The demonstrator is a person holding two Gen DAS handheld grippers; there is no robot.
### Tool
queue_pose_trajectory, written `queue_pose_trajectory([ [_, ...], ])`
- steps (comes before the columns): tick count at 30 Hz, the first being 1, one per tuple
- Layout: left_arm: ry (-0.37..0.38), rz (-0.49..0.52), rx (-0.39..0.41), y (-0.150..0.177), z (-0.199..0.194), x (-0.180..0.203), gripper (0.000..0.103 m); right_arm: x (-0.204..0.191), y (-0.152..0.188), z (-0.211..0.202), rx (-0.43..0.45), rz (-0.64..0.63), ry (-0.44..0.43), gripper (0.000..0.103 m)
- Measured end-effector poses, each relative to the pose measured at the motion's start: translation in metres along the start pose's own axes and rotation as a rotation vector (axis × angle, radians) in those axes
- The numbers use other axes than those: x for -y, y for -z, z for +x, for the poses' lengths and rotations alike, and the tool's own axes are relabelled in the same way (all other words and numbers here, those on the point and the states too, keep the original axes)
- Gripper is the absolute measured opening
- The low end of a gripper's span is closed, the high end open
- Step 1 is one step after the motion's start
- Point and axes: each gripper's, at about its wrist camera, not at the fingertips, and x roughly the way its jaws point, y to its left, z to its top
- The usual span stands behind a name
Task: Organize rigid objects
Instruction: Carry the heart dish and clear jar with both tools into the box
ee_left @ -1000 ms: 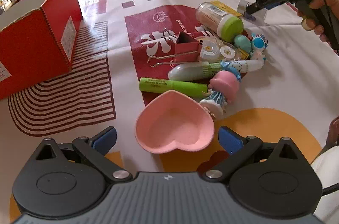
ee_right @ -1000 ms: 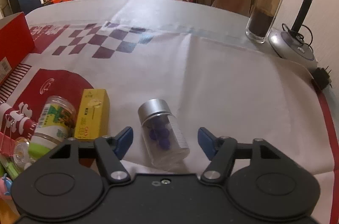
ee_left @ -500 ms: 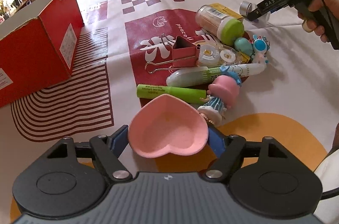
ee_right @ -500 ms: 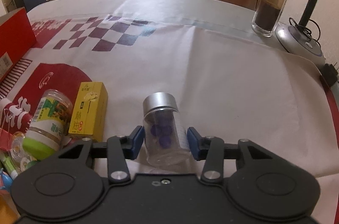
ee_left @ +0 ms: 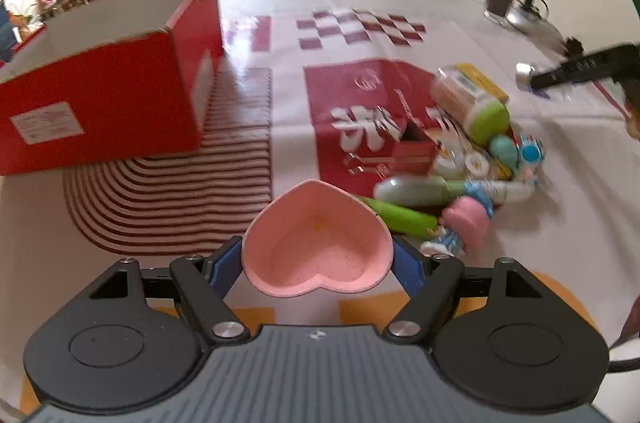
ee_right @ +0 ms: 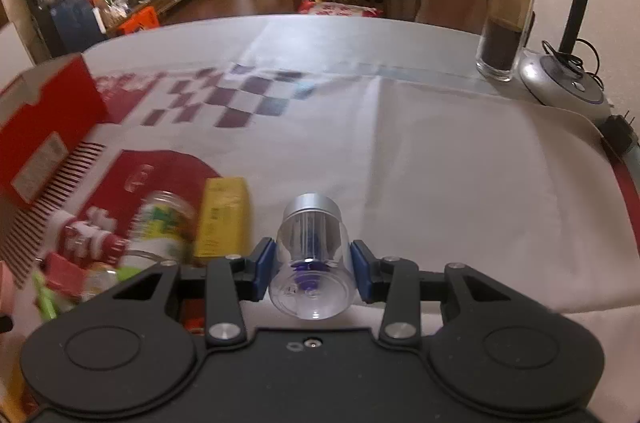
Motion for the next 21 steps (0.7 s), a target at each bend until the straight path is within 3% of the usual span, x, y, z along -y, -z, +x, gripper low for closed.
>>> queue_pose_trajectory([
  [9, -0.041, -0.045, 0.142, -0.028, -0.046, -0.012, 0.078, -0.037, -0.019, -0.03, 0.06, -0.013, -0.118, 0.04],
  [21, -0.044, -0.085, 0.219, -0.084, -0.079, -0.071, 0.078, -0.13, -0.052, -0.049, 0.092, -0.046, -0.224, 0.04],
])
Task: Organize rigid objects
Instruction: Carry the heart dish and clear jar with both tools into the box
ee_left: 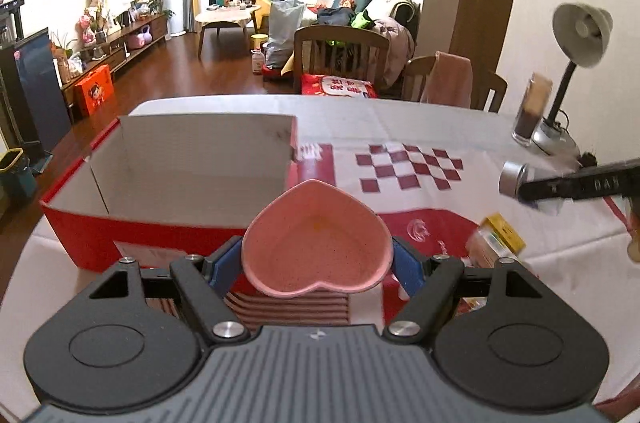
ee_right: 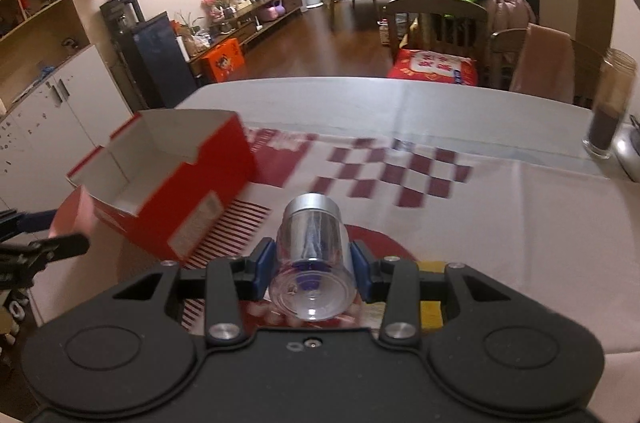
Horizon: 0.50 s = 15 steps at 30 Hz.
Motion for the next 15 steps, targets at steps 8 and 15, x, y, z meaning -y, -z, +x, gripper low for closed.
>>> queue_pose_trajectory([
  [8, -0.02, 0.029, -0.004, -0.036, 0.009, -0.071, 0.078, -0.08, -0.028, 0.028, 0.004, 0.002, -0.025, 0.04],
  [15, -0.028, 0.084, -0.036, -0.057, 0.032, -0.139, 0.078, -0.149, -0.051, 0.079, -0.006, -0.025, -0.018, 0.04],
])
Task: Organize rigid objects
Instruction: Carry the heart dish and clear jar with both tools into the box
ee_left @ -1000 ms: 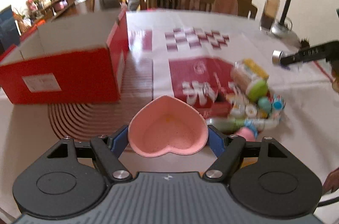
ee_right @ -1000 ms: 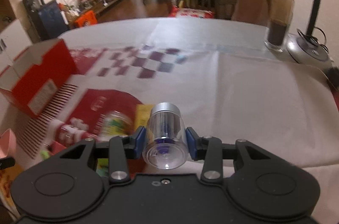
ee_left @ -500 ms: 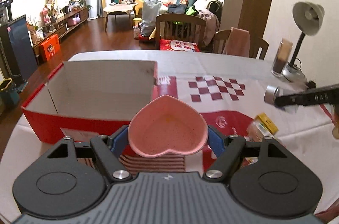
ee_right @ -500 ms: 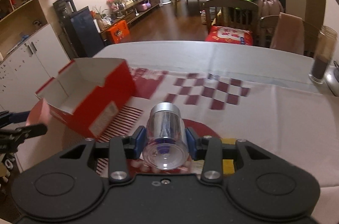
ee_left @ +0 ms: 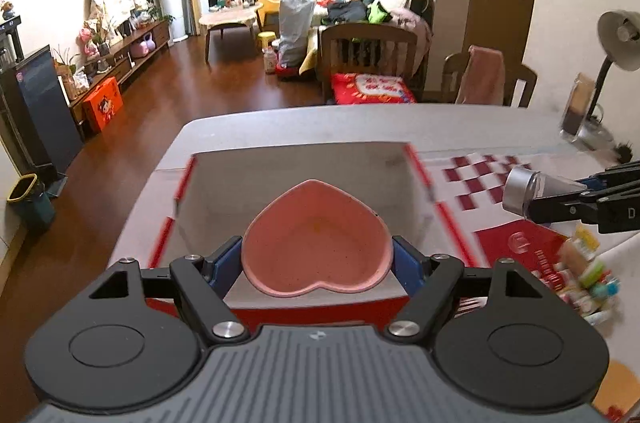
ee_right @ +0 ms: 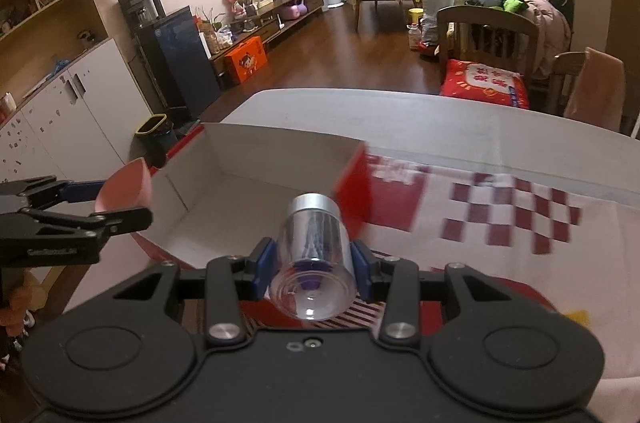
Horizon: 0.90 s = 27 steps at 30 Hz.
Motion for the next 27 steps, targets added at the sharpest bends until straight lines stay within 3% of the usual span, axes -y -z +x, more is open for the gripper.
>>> queue_pose_trajectory([
  [9, 0.043, 0.112, -0.112, -0.015, 0.06, -0.047, 0.078, -0.052, -0.019, 0.075, -0.081, -0.034, 0.059, 0.04],
  [15, 0.039, 0.181, -0.171, -0.021, 0.105, -0.051, 0.078, -0.071, -0.021, 0.119, -0.155, -0.088, 0.102, 0.04],
  [27, 0.084, 0.212, -0.379, -0.027, 0.172, -0.042, 0.078, -0.089, -0.012, 0.168, -0.305, -0.114, 0.157, 0.04],
])
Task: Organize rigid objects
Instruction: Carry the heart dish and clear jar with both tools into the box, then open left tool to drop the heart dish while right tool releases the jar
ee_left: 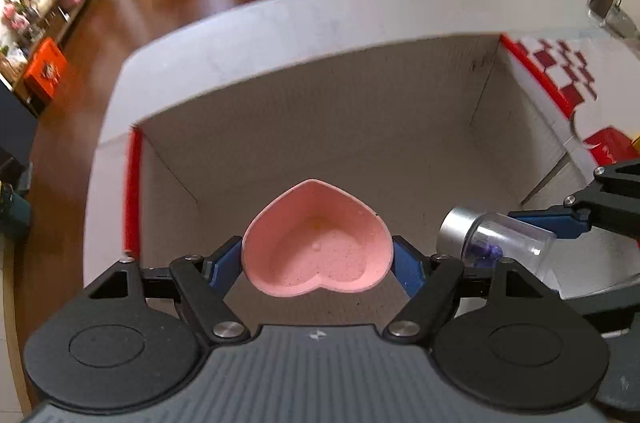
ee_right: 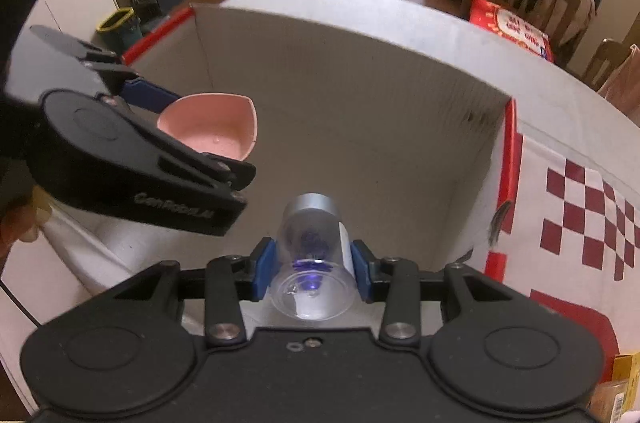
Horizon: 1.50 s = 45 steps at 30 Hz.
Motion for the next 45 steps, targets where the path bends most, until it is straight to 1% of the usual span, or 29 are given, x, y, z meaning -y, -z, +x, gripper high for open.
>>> queue_pose_trajectory([
  [5, -0.001, 0.05, -0.088, -0.004, 0.017, 0.006, 0.078, -0.004, 0.001, 0.009, -0.046, 0.001, 0.01, 0.04],
  [10, 0.052, 0.065, -0.146, -0.007, 0.023, 0.005, 0.078, -0.003, 0.002, 0.014, -0.076, 0.03, 0.005, 0.04],
  [15, 0.068, 0.073, -0.157, -0.007, 0.025, 0.003, 0.078, 0.0, -0.001, 0.015, -0.087, 0.058, 0.011, 0.04],
  [18, 0.069, 0.075, -0.152, -0.008, 0.022, 0.004, 0.078, 0.005, -0.005, 0.015, -0.087, 0.064, 0.014, 0.041],
  [21, 0.07, 0.077, -0.144, -0.009, 0.022, 0.004, 0.078, 0.0, 0.0, 0.01, -0.085, 0.061, 0.017, 0.043],
  [27, 0.065, 0.071, -0.099, -0.008, 0.011, 0.003, 0.078, -0.005, 0.003, -0.002, -0.06, 0.062, 0.01, 0.048],
  [31, 0.071, 0.041, -0.058, -0.006, -0.007, 0.001, 0.078, -0.004, 0.007, -0.014, -0.035, 0.078, 0.002, 0.05],
  [34, 0.075, 0.027, -0.018, -0.003, -0.02, 0.001, 0.078, -0.003, 0.011, -0.025, -0.012, 0.085, 0.001, 0.053],
  [36, 0.079, 0.025, 0.009, -0.001, -0.03, 0.003, 0.078, -0.003, 0.014, -0.033, 0.001, 0.095, 0.0, 0.059],
  [38, 0.084, 0.028, 0.045, 0.004, -0.04, 0.006, 0.078, -0.001, 0.015, -0.042, 0.023, 0.099, -0.007, 0.062],
  [43, 0.076, 0.031, 0.115, 0.016, -0.063, 0.01, 0.078, 0.004, 0.024, -0.063, 0.061, 0.104, -0.016, 0.064],
  [45, 0.077, 0.018, 0.136, 0.021, -0.072, 0.013, 0.078, 0.006, 0.028, -0.07, 0.077, 0.113, -0.028, 0.069],
])
